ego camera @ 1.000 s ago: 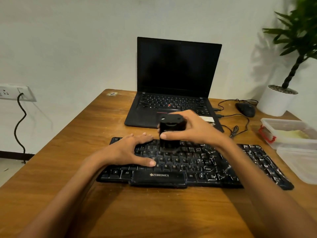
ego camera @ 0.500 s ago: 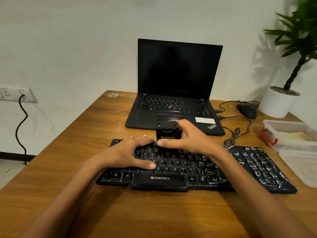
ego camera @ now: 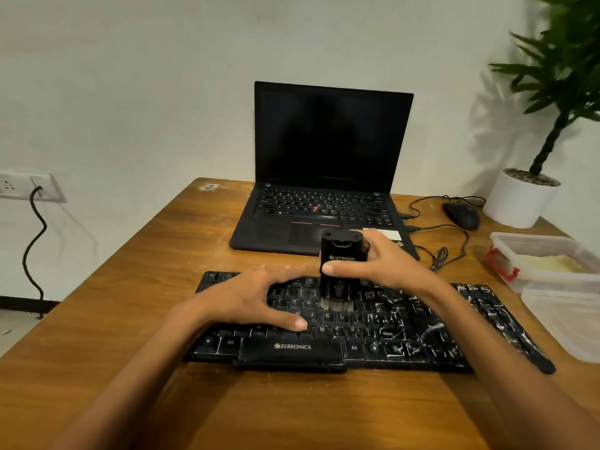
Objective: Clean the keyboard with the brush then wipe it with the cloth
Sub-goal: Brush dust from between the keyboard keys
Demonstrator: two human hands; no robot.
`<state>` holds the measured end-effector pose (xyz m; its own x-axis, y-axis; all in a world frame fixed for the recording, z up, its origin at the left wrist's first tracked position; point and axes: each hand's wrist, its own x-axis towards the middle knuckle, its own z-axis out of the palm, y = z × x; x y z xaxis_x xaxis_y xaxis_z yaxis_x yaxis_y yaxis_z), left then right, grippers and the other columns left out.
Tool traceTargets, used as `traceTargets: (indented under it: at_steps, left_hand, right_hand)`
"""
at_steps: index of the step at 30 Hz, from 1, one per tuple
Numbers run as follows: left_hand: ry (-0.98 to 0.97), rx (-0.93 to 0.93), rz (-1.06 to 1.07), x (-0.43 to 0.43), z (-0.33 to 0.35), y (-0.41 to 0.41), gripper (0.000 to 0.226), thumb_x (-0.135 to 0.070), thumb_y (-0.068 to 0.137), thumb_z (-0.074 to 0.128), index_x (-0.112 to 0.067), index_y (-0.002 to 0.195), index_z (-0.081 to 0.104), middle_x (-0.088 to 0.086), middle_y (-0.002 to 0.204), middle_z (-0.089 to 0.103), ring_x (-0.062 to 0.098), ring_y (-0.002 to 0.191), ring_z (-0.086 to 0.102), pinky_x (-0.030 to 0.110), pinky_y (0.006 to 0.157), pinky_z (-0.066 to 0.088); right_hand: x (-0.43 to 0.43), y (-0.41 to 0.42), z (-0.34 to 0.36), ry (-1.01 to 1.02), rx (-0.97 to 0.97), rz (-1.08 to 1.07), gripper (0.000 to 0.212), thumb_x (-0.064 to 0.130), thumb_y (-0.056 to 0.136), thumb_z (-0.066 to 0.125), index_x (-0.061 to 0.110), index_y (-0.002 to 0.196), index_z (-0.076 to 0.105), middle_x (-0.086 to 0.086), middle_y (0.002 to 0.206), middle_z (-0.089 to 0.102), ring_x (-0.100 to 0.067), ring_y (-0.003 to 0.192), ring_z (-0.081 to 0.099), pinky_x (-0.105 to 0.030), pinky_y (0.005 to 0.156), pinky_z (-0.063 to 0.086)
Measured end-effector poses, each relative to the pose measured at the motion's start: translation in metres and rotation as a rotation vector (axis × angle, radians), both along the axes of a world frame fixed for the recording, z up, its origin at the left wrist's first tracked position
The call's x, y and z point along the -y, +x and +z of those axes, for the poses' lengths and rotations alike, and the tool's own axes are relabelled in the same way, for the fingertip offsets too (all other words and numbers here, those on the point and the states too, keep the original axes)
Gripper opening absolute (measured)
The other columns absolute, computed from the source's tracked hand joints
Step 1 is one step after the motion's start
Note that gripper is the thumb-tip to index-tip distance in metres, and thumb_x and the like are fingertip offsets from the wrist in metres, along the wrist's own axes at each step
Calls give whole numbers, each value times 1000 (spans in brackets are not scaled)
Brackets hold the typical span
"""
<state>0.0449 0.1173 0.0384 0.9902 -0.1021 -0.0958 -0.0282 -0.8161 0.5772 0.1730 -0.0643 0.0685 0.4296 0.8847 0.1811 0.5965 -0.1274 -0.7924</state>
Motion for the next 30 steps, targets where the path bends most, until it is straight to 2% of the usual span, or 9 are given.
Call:
traceTargets:
  at_steps: [2, 6, 10, 13, 16, 18, 22, 25, 30]
  left_hand:
    - [5, -6, 18, -2, -2, 0, 84, -51, 71, 68, -34, 142, 25, -17, 145, 31, -8, 121, 26, 15, 106, 17]
    - [2, -22, 36, -5, -6, 1, 88, -57, 67, 67, -36, 142, 25, -16, 147, 30, 3, 135, 22, 23, 111, 15]
    - [-2, -46, 51, -5, -5, 2, 92, -63, 62, 65, -38, 141, 25, -16, 146, 31, 9, 137, 23, 35, 115, 19]
    - [-8, -53, 59, -4, -5, 2, 91, -61, 64, 66, -37, 141, 26, -16, 145, 32, 7, 136, 24, 32, 114, 21]
    - [-9, -53, 63, -6, -5, 2, 90, -60, 65, 67, -37, 142, 25, -17, 146, 31, 7, 136, 23, 32, 114, 20]
    - [2, -59, 67, -5, -4, 2, 90, -60, 65, 67, -37, 142, 25, -20, 143, 31, 7, 136, 24, 31, 113, 20]
    - [-4, -61, 69, -2, -2, 3, 85, -53, 69, 70, -39, 140, 26, -37, 121, 28, 1, 129, 27, 22, 107, 22]
    - [-13, -53, 72, -5, -5, 4, 88, -54, 69, 70, -39, 142, 23, -29, 136, 29, 0, 133, 17, 25, 111, 15]
    - [-10, -51, 57, -3, -4, 3, 87, -51, 71, 70, -35, 142, 24, -21, 144, 29, -1, 131, 15, 21, 107, 14]
  right_hand:
    - [-4, 8, 3, 25, 22, -60, 16, 25, 76, 71, 24, 88, 61, 22, 73, 64, 7, 72, 59, -8, 65, 42]
    - [-3, 16, 8, 88, -40, -64, 23, 28, 74, 71, 15, 90, 63, 7, 84, 68, -1, 81, 63, -15, 71, 48]
    - [-7, 12, -5, 28, -25, -36, 17, 24, 76, 71, 28, 88, 60, 18, 77, 66, 7, 76, 61, -7, 67, 45]
    - [-11, 17, 1, 142, 13, -89, 15, 20, 77, 71, 24, 85, 60, 12, 79, 64, 5, 77, 60, -9, 69, 45]
    - [-15, 12, -3, 34, -21, 30, 18, 24, 75, 71, 28, 89, 61, 18, 82, 67, 4, 82, 61, -10, 72, 45]
    - [-19, 13, -8, 67, -25, -4, 19, 22, 76, 71, 29, 90, 60, 18, 82, 67, 5, 82, 61, -11, 72, 44]
    - [-20, 17, 0, 129, -3, -34, 14, 20, 77, 71, 22, 86, 61, 11, 82, 64, 4, 78, 60, -9, 70, 44]
    - [-23, 11, -5, -9, -20, 60, 16, 21, 77, 70, 22, 91, 61, 11, 87, 64, 4, 81, 60, -7, 71, 43]
    - [-27, 12, 1, 129, 25, -36, 19, 23, 75, 72, 22, 91, 63, 14, 81, 65, 5, 79, 60, -9, 70, 43]
